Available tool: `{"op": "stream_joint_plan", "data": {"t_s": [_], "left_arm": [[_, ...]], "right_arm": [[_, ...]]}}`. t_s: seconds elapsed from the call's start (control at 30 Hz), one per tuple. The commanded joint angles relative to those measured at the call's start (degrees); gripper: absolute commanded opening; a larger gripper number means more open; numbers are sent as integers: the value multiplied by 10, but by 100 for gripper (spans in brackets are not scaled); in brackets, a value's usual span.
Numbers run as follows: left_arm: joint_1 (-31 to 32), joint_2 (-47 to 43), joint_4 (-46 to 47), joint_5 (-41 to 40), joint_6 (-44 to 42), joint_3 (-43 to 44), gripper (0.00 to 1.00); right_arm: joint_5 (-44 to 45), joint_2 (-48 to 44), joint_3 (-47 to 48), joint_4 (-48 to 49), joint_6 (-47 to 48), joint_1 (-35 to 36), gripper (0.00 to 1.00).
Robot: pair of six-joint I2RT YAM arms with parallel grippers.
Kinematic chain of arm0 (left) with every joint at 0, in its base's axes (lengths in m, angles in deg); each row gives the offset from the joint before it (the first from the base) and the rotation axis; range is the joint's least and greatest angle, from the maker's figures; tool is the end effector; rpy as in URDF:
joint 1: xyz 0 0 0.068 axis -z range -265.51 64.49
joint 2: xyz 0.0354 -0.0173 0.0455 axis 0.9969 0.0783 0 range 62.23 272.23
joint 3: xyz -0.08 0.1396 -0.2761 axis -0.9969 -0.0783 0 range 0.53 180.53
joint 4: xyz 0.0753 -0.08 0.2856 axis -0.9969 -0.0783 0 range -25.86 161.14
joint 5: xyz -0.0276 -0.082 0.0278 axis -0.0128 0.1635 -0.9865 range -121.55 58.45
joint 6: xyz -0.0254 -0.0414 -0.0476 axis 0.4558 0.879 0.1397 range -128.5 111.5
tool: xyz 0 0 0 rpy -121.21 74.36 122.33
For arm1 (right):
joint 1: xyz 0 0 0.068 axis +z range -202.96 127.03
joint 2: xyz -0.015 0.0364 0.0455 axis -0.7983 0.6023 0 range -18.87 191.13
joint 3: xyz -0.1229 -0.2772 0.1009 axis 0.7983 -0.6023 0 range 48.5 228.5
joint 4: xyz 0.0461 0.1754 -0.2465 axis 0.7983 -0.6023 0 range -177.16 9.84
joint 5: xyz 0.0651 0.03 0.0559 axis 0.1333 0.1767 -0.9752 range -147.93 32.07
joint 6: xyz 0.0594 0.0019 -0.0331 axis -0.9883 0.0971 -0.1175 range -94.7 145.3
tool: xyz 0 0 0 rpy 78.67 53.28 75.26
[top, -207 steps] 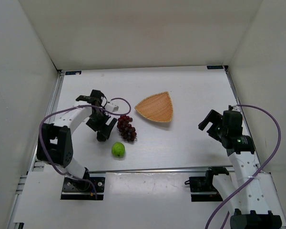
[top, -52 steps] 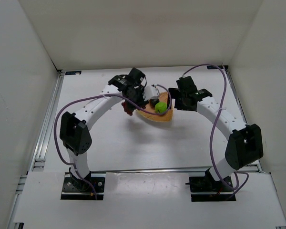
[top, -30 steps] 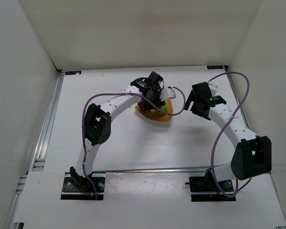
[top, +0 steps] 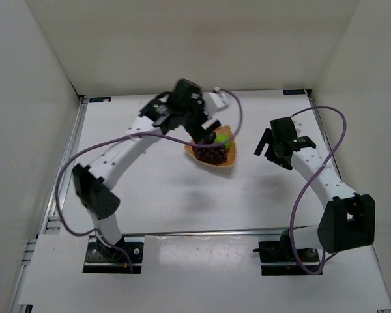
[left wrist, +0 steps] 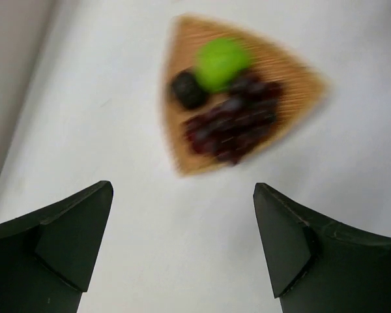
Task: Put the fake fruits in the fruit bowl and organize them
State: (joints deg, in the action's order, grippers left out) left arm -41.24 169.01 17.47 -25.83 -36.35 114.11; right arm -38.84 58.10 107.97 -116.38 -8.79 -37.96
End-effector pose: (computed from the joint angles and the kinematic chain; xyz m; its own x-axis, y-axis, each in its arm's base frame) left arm 0.3405 -0.3395 0.4127 -0.1147 0.7610 -0.6385 0.9014 0.3499 0.2551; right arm 0.3143 0.0658 0.2857 -0.6772 0.3667 -0.6379 0.3886 0.9144 0.1131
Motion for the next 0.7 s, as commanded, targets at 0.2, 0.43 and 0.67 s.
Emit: {"op": "stream_joint_plan", "data": {"t_s": [0.2, 0.43, 0.67], "left_arm": [[-290, -153, 86, -321, 191, -177, 100], [-487, -270, 86, -147, 211, -438, 100], [-618, -259, 55, -90, 186, -512, 100]], "right_arm": [[-84, -43, -65, -2, -7, -83, 100], [-106, -95, -93, -8, 20, -144, 100], [-146, -106, -99, -13, 31, -151, 100]]}}
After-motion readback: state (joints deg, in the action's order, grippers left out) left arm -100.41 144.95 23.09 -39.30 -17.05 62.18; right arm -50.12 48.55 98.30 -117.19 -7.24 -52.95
